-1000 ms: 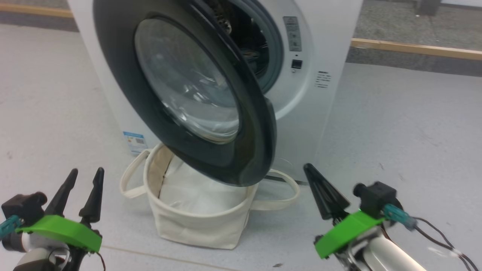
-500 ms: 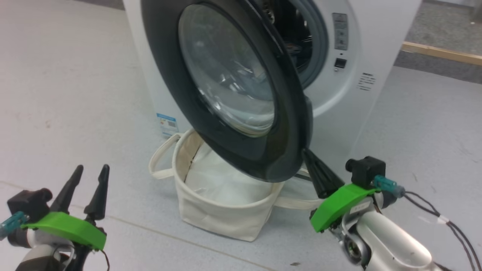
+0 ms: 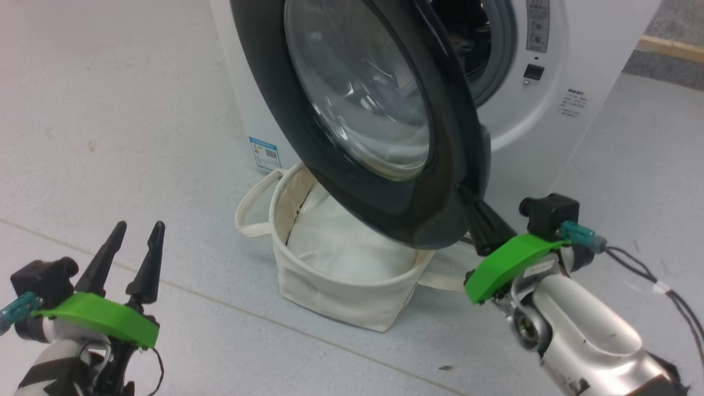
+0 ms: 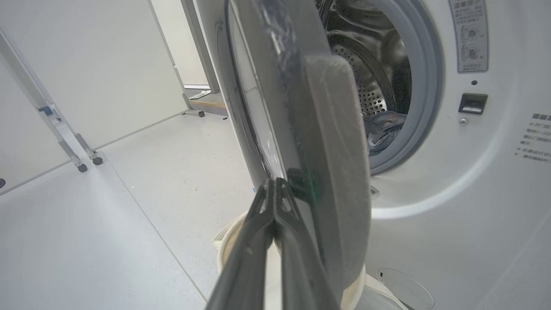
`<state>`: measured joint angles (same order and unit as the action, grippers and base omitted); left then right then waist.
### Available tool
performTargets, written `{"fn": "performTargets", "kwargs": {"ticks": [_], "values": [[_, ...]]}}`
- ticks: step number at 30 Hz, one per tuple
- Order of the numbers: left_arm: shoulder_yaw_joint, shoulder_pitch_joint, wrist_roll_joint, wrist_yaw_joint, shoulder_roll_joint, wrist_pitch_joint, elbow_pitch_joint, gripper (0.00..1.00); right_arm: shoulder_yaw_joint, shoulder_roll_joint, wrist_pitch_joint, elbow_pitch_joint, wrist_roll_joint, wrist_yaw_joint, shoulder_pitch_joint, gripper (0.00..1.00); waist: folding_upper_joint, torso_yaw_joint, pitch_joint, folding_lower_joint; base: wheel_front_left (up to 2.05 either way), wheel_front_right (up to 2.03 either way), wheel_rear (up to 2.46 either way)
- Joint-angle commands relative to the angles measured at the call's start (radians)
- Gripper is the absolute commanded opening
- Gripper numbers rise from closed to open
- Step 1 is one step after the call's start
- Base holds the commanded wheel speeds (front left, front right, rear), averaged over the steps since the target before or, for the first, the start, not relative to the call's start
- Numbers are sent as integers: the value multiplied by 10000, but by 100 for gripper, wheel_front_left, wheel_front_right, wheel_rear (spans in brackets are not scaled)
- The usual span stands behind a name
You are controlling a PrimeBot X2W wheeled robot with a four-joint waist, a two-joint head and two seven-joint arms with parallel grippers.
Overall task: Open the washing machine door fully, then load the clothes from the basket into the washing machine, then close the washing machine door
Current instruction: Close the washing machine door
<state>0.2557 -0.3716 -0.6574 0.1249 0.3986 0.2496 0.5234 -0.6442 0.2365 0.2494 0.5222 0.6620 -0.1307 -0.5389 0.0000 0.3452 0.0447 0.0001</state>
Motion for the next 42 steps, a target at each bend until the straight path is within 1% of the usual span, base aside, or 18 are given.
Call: {"fn": "performTargets", "kwargs": {"ticks": [1,10,19,25,31,38,42], "values": [[-343,-552,-74,57,432,122,-298,100,177,191,124,-162,48,0,-467,0,0,33,112,-1,0,0,0],[-382,-708,-114,57,466,122,-418,100,956,580,124,-106,-179,0,-994,0,0,69,612,-1,0,0,0],[-283,-1034,-93,57,458,122,-652,100,1506,1151,124,389,-361,0,-2003,0,0,165,1497,-1,0,0,0],[-341,-1197,-116,57,511,122,-822,100,1561,1532,124,623,-468,0,-2690,0,0,243,1999,-1,0,0,0],[-399,-1353,-147,58,500,122,-976,100,1172,1820,124,970,-570,0,-3511,0,0,311,2461,-1,0,0,0],[-424,-1530,-201,58,421,122,-1047,100,1240,2122,124,1389,-835,0,-4643,0,0,527,2954,-1,0,0,0],[-481,-1578,-230,58,415,122,-1068,100,1454,2209,124,1653,-1027,0,-5168,0,0,615,3130,-1,0,0,0]]}}
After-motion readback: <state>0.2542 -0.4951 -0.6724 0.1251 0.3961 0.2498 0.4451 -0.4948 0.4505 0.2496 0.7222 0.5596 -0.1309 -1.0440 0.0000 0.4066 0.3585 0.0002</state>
